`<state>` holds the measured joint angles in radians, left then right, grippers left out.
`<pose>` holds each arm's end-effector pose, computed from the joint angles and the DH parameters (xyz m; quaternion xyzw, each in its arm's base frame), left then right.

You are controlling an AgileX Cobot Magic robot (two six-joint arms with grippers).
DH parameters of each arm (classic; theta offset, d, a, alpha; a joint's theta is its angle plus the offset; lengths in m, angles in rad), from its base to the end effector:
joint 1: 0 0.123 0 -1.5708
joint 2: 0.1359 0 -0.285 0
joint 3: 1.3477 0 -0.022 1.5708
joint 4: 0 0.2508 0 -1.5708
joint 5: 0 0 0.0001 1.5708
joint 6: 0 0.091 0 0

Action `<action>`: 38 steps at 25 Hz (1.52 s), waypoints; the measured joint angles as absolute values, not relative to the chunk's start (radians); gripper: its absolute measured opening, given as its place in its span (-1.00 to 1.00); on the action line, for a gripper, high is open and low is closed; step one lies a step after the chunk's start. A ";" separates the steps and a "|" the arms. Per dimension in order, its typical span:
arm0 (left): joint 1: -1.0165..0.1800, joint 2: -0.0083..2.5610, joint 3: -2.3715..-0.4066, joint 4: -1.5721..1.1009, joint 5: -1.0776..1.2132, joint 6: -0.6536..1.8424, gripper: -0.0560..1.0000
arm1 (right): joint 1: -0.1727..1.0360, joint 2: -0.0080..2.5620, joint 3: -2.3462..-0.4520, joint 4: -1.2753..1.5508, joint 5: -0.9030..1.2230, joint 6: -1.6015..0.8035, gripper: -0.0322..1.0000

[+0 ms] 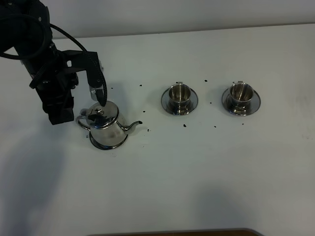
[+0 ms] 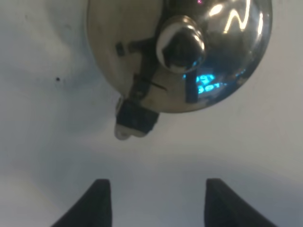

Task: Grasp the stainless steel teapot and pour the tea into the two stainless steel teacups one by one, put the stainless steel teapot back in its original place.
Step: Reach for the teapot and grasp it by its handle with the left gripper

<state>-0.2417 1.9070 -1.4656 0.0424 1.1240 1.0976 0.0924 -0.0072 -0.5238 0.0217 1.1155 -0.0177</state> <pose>0.3706 -0.0878 0.2199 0.6264 0.7779 0.0370 0.0340 -0.0112 0.0007 0.2794 -0.0482 0.8580 0.0299 0.5106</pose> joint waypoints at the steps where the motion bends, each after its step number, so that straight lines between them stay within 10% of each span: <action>1: -0.243 1.907 -1.466 0.042 1.123 1.101 -0.02 | 0.092 -0.007 -0.524 0.022 1.115 -0.018 -0.19; 22: -0.394 2.078 -1.692 0.221 1.195 1.004 0.03 | 0.092 -0.007 -0.524 0.022 1.115 -0.018 -0.19; 38: -0.378 1.968 -1.519 0.257 1.195 1.001 0.11 | 0.092 -0.007 -0.524 0.022 1.115 -0.018 -0.19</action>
<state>-0.3777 1.9680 -1.5188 0.2572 1.1955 1.0012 0.0924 -0.0072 -0.5238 0.0217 1.1155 -0.0177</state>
